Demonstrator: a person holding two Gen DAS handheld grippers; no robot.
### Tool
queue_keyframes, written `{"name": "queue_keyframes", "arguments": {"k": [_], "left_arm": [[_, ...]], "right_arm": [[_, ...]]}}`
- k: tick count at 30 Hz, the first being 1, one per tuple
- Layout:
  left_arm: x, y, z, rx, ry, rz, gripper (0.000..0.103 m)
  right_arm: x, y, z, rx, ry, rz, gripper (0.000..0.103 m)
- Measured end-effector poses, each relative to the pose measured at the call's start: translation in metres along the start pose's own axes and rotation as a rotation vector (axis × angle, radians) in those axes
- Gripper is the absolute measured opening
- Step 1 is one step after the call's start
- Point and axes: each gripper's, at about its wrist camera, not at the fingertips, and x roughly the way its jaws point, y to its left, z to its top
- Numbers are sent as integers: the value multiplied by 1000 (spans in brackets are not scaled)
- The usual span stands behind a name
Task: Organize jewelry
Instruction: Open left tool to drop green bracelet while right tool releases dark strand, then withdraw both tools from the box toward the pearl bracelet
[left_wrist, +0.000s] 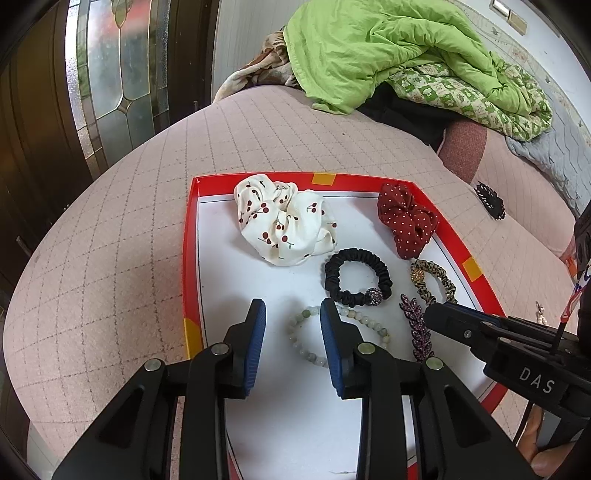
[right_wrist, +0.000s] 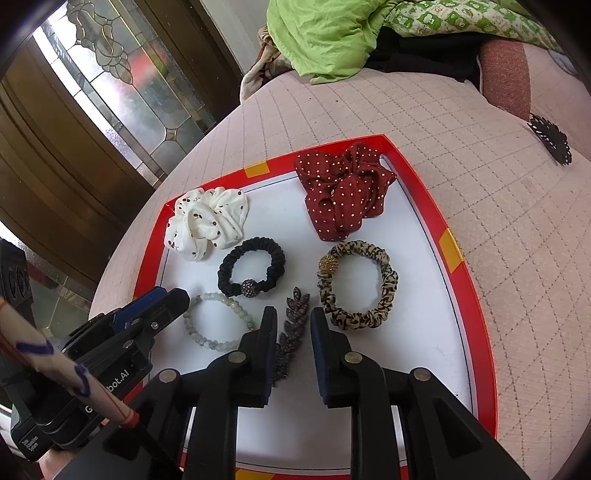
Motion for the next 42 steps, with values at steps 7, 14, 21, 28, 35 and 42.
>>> {"name": "queue_keyframes", "arguments": {"k": [7,14,21,28,35,42], "left_arm": [[-4,-4,1,5,-15,2,29],[-10,-11,4,14,-46,3,35],[-12,-19,5,27,-56,7,35],[-20,-32,5,50,-83,14,35],[-29,-63,3,104,-112,15,40],[-29,-106,-1,179,-122,8,40]], "right_arm": [[-10,-7,0,18,-17,13,20],[-24,-9,-4,24,-30,36,21],[-35,-11,-6,31,-40,43,21],[-48,-22,-8,48,-55,54,22],[-69,-43,-14,79,-87,65,24],[-98,-79,-24,116,-126,63,25]]}}
